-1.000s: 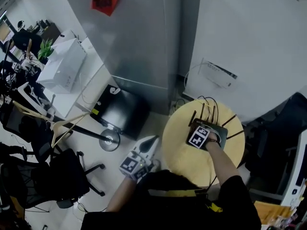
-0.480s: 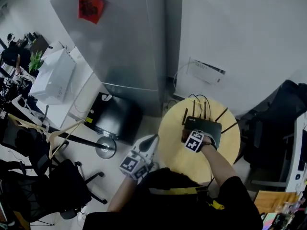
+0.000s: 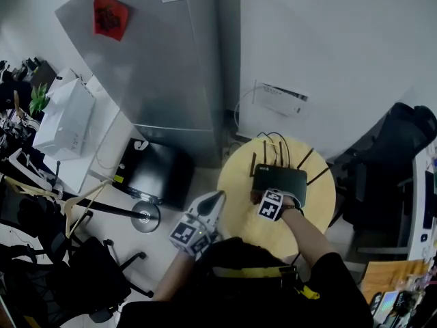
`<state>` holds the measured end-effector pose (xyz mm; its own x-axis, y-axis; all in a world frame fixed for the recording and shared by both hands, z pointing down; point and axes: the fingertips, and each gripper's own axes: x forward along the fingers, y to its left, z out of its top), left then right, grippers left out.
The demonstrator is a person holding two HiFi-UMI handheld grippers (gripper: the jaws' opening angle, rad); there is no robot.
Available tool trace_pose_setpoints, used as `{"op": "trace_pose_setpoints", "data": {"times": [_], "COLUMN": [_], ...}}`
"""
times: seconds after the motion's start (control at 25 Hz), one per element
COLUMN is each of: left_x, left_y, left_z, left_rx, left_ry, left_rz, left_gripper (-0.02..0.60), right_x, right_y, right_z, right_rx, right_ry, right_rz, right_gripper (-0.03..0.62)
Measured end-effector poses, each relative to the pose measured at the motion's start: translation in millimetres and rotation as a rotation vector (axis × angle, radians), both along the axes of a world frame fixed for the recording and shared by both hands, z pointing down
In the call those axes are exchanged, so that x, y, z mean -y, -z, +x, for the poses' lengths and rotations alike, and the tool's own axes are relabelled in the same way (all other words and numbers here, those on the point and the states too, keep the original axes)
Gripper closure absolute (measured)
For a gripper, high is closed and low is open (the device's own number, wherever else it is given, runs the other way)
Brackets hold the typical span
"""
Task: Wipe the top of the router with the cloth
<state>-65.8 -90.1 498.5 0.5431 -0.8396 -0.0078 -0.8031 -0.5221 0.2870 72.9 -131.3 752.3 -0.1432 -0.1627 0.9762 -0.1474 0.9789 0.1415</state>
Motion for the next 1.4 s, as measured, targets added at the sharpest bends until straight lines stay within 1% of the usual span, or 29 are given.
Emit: {"op": "trace_pose_setpoints", "data": {"times": [0.12, 0.24, 0.28, 0.36, 0.44, 0.52, 0.64, 0.76, 0.92, 1.08, 1.2, 1.32, 1.4], "left_x": [4, 12, 15, 20, 25, 28, 27, 32, 37, 37, 32, 24, 24], "left_y": [-5, -1, -1, -1, 0, 0, -1, 1, 1, 1, -4, -12, -12], "left_z": [12, 23, 27, 34, 38, 39, 37, 30, 22, 14, 9, 6, 5], "left_rx": [0.018, 0.0, 0.0, 0.004, 0.007, 0.005, 0.002, 0.004, 0.036, 0.042, 0.049, 0.059, 0.054], "left_ry": [-0.056, -0.083, -0.093, -0.109, -0.12, -0.12, -0.113, -0.069, -0.008, 0.037, 0.058, 0.058, 0.059], "left_rz": [-0.008, 0.002, 0.001, 0.003, 0.014, 0.013, -0.006, 0.006, 0.021, 0.009, -0.014, -0.048, -0.046], "left_gripper": [0.587, 0.587, 0.588, 0.588, 0.588, 0.588, 0.588, 0.588, 0.588, 0.588, 0.588, 0.588, 0.588], "right_x": [-6, -15, -13, 3, 27, 52, 84, 108, 124, 141, 144, 134, 128], "right_y": [0, 3, 6, 20, 38, 49, 56, 62, 52, 37, 27, 13, 8], "right_z": [0, 1, 2, 7, 18, 34, 59, 73, 79, 88, 88, 84, 79], "right_rx": [0.033, 0.085, 0.11, 0.166, 0.197, 0.186, 0.143, 0.092, 0.046, -0.028, -0.058, -0.071, -0.061], "right_ry": [-0.003, -0.003, -0.006, -0.024, -0.056, -0.089, -0.123, -0.145, -0.131, -0.144, -0.137, -0.117, -0.115], "right_rz": [-0.021, -0.079, -0.075, -0.016, 0.061, 0.127, 0.23, 0.308, 0.318, 0.35, 0.375, 0.334, 0.3], "right_gripper": [0.531, 0.531, 0.531, 0.531, 0.531, 0.531, 0.531, 0.531, 0.531, 0.531, 0.531, 0.531, 0.531]}}
